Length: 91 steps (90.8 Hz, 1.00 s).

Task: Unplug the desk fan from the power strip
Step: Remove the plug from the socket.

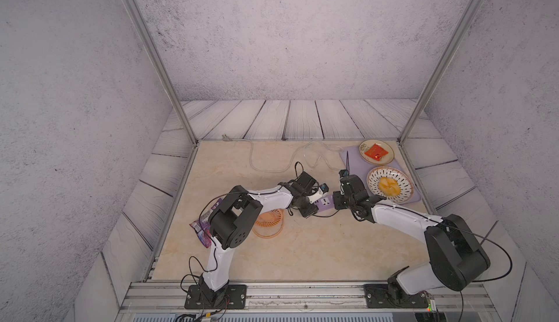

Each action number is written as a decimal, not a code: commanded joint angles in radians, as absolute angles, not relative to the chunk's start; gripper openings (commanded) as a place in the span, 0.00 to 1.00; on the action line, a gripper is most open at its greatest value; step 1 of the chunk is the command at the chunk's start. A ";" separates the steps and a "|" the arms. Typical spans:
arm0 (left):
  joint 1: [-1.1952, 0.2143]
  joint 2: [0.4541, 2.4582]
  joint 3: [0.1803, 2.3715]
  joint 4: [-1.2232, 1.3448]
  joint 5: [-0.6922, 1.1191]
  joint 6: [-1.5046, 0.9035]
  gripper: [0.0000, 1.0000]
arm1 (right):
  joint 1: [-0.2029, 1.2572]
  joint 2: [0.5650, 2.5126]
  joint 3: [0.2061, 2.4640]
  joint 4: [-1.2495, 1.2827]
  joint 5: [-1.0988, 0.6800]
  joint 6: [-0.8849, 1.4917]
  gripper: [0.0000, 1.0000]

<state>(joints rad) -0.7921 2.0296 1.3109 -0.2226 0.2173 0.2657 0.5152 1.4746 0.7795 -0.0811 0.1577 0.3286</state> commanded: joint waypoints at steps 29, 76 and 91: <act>-0.784 2.051 1.310 -0.181 0.207 0.204 0.00 | 0.520 1.523 0.923 -0.304 0.066 0.408 0.09; -0.784 2.054 1.308 -0.179 0.204 0.205 0.00 | 0.545 1.530 0.902 -0.261 0.021 0.361 0.09; -0.784 2.050 1.304 -0.180 0.203 0.205 0.00 | 0.516 1.547 0.917 -0.294 0.034 0.397 0.09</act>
